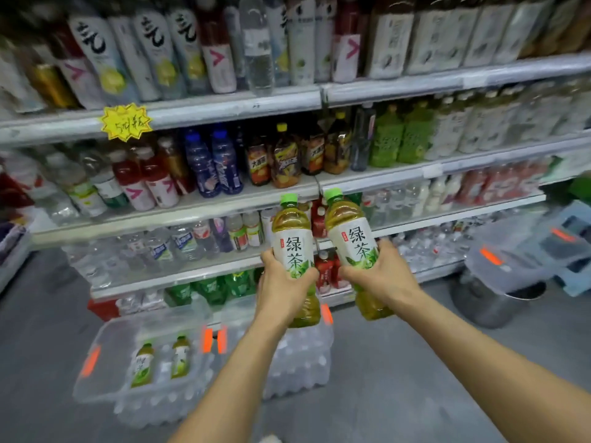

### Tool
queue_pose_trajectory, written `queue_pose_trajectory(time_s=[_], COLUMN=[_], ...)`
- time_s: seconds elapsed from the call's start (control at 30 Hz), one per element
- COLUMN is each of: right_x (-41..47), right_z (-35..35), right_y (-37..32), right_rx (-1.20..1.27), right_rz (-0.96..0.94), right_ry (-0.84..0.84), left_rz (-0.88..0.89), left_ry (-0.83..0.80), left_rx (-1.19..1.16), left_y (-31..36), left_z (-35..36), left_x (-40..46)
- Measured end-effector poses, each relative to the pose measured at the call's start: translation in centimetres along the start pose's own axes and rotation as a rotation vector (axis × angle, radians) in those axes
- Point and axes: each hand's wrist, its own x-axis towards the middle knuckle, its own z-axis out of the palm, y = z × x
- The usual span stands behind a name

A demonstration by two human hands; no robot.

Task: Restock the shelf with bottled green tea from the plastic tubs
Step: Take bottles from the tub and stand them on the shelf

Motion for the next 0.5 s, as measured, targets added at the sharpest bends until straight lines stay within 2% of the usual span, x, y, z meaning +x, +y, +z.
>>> queue_pose_trajectory(time_s=[0.2, 0.5], right_x=[1.5, 7.4], right_z=[-9.4, -21.6], right_y=[1.4, 4.7], right_rx=[0.067, 0.124], right_rz=[-0.004, -0.037], right_ry=[0.156, 0.335], left_rz=[0.192, 0.309], left_ry=[-0.073, -0.097], left_rx=[0.13, 0.05], left_y=[8.3, 17.1], left_z=[5.2, 15.2], left_x=[0.0, 3.1])
